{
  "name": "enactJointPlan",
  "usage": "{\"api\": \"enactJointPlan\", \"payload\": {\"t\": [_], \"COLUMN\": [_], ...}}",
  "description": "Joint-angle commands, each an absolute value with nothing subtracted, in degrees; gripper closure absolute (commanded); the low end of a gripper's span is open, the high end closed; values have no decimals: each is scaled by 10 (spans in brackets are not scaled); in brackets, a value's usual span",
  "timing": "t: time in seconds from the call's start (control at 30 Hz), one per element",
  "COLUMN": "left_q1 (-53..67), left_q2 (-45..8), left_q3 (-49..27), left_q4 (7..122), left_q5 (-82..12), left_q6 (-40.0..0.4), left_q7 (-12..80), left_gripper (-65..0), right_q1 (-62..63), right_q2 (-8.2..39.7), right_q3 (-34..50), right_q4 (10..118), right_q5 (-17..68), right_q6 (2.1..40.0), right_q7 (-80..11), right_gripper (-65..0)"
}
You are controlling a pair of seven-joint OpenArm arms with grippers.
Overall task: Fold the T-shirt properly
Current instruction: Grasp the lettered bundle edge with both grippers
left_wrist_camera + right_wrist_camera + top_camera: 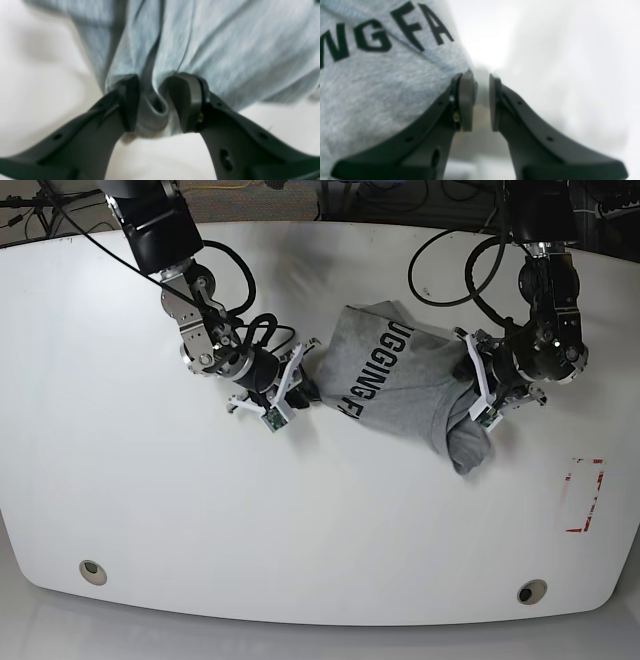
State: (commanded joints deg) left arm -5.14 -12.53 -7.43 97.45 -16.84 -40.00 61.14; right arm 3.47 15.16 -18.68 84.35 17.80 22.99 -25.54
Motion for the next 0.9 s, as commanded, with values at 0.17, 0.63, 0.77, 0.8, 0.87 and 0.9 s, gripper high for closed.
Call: {"api": "enactJointPlan", "payload": {"t": [0.17, 0.63, 0.77, 0.8, 0.87, 0.9], "left_q1": [-76, 0, 38, 51, 69, 75], "left_q2": [-124, -109, -80, -69, -52, -45], "left_q3": [-73, -65, -57, -55, -52, -52], "left_q4": [1045, 1132, 1131, 1130, 1127, 1127], "left_q5": [-168, -169, -169, -169, -166, -166], "left_q6": [-400, -400, -400, -400, -400, -400], "left_q7": [612, 613, 613, 612, 611, 610], "left_gripper": [-235, -235, -235, -235, -235, -235], "right_q1": [2, 18, 31, 37, 48, 52], "right_q2": [147, 101, 83, 80, 79, 77], "right_q3": [-148, -141, -150, -154, -159, -161], "right_q4": [953, 1062, 1031, 1018, 993, 982], "right_q5": [175, 173, 172, 172, 171, 169], "right_q6": [230, 225, 226, 226, 226, 226], "right_q7": [-331, -411, -410, -410, -408, -405], "right_gripper": [-105, -108, -106, -105, -103, -103]}}
